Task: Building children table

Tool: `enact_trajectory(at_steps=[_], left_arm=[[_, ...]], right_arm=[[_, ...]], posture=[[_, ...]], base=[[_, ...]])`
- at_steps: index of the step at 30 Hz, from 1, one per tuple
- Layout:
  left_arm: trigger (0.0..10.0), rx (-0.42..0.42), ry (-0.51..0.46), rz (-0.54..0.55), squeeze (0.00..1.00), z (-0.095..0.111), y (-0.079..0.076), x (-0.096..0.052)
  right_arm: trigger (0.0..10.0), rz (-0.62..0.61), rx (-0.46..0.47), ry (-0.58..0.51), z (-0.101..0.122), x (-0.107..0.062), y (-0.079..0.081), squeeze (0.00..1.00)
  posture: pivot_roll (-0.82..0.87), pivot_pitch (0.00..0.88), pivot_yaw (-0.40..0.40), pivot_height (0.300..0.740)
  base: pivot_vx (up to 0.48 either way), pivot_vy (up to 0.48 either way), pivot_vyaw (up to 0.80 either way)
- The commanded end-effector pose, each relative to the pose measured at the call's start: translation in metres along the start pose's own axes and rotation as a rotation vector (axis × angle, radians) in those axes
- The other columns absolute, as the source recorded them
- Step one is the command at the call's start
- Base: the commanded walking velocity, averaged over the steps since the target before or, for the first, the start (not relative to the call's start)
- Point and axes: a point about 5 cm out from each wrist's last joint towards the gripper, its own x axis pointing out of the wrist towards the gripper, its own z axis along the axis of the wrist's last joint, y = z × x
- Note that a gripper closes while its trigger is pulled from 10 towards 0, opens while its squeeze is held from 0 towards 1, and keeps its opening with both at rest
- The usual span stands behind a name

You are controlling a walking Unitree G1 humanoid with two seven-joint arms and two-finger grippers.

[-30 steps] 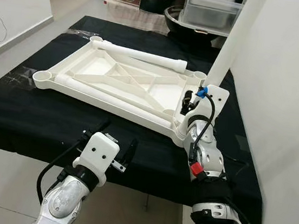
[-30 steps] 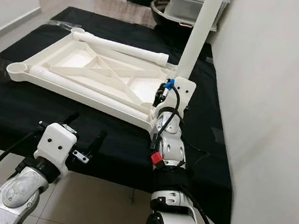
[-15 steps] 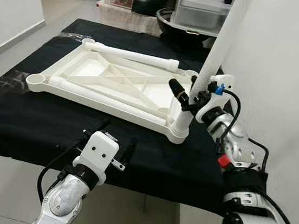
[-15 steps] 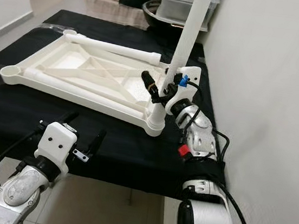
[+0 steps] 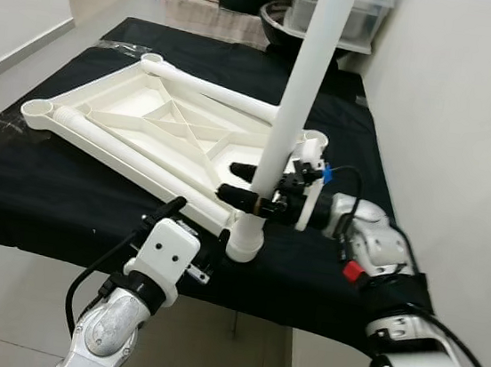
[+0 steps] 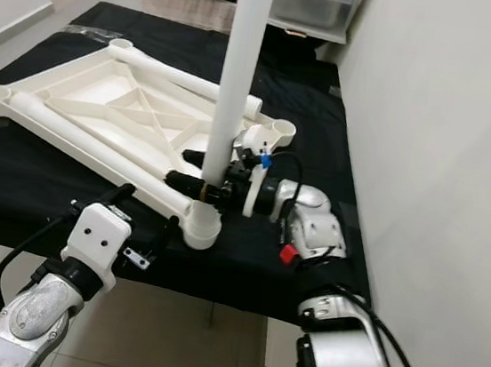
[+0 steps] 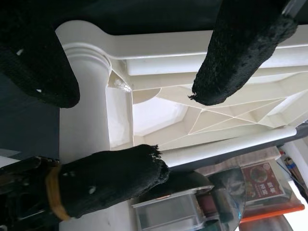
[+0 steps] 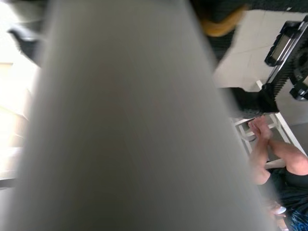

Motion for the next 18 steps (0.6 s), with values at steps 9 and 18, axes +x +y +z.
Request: enact_trajectory(at_steps=[9,18], left_arm=[[10.0,0.018,-0.005,0.0,0.0,0.0,0.003,0.001],[10.0,0.018,-0.008,-0.004,0.0,0.0,0.003,0.003]], right_arm=[[0.0,-0.607,0.001,-0.108,0.012,-0.018,-0.034,0.0],[0.0,-1.538,0.078,-0.034,-0.007,-0.069,-0.044,0.0]], posture=[[0.11,0.051,-0.106,0.74],[0.1,0.064,-0.093,0.74]], base=[[0.0,0.0,0.0],[0.0,0.0,0.0]])
